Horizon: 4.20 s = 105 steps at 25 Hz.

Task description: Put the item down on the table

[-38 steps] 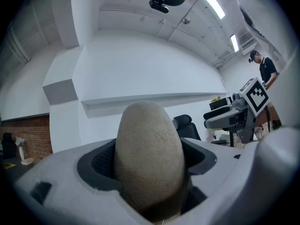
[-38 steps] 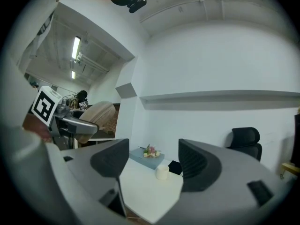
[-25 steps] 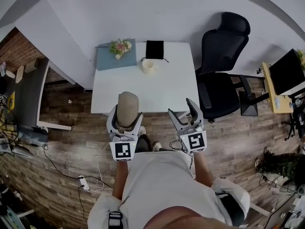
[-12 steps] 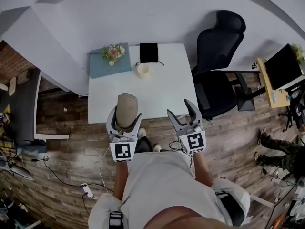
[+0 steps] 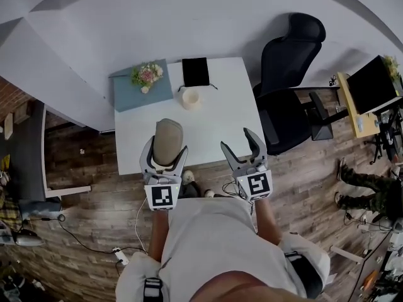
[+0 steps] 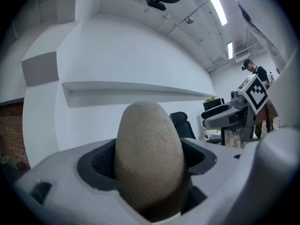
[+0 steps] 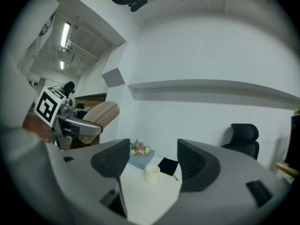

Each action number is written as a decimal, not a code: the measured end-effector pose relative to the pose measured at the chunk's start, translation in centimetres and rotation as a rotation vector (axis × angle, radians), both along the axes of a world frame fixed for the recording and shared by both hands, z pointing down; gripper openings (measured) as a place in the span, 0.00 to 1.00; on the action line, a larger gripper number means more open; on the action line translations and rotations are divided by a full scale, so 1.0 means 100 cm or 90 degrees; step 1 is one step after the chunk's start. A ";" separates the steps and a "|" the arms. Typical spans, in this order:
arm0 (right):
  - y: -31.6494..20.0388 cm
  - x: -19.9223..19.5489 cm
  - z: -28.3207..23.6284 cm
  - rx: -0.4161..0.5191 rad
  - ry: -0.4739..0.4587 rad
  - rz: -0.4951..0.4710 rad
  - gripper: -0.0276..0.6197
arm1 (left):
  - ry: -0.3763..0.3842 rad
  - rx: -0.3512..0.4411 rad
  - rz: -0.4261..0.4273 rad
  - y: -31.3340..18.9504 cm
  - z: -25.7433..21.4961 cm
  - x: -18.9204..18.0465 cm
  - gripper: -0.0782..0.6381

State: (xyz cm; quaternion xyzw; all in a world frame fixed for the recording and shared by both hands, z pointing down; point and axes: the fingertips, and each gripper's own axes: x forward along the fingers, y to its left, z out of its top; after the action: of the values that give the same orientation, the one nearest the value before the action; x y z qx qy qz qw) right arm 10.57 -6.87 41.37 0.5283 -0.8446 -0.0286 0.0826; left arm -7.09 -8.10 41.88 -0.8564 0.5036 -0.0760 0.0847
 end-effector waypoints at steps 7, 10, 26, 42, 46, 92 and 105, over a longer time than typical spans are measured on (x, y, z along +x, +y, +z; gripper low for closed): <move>-0.028 -0.017 0.000 -0.004 0.011 0.032 0.54 | 0.016 -0.024 0.026 -0.035 0.001 -0.013 0.66; -0.038 -0.025 -0.002 -0.004 0.015 0.043 0.54 | 0.018 -0.033 0.041 -0.048 0.000 -0.018 0.66; -0.071 -0.039 0.005 -0.025 0.029 0.069 0.53 | 0.034 -0.043 0.064 -0.087 0.004 -0.032 0.66; -0.134 -0.032 0.041 -0.077 0.031 -0.005 0.52 | -0.014 -0.081 0.026 -0.133 0.042 -0.021 0.66; -0.146 -0.029 0.059 -0.089 0.037 -0.021 0.51 | -0.033 -0.098 0.026 -0.142 0.063 -0.018 0.66; -0.135 -0.011 0.230 -0.317 0.083 -0.072 0.46 | -0.139 -0.412 0.100 -0.111 0.290 0.034 0.66; -0.136 -0.010 0.258 -0.357 0.097 -0.089 0.45 | -0.149 -0.469 0.116 -0.110 0.323 0.045 0.66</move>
State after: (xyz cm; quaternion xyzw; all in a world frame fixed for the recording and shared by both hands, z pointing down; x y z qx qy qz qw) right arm 9.57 -20.47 67.19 0.4220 -0.8453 0.1605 0.2858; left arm -2.59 -19.10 74.14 -0.8560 0.3519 -0.3410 -0.1647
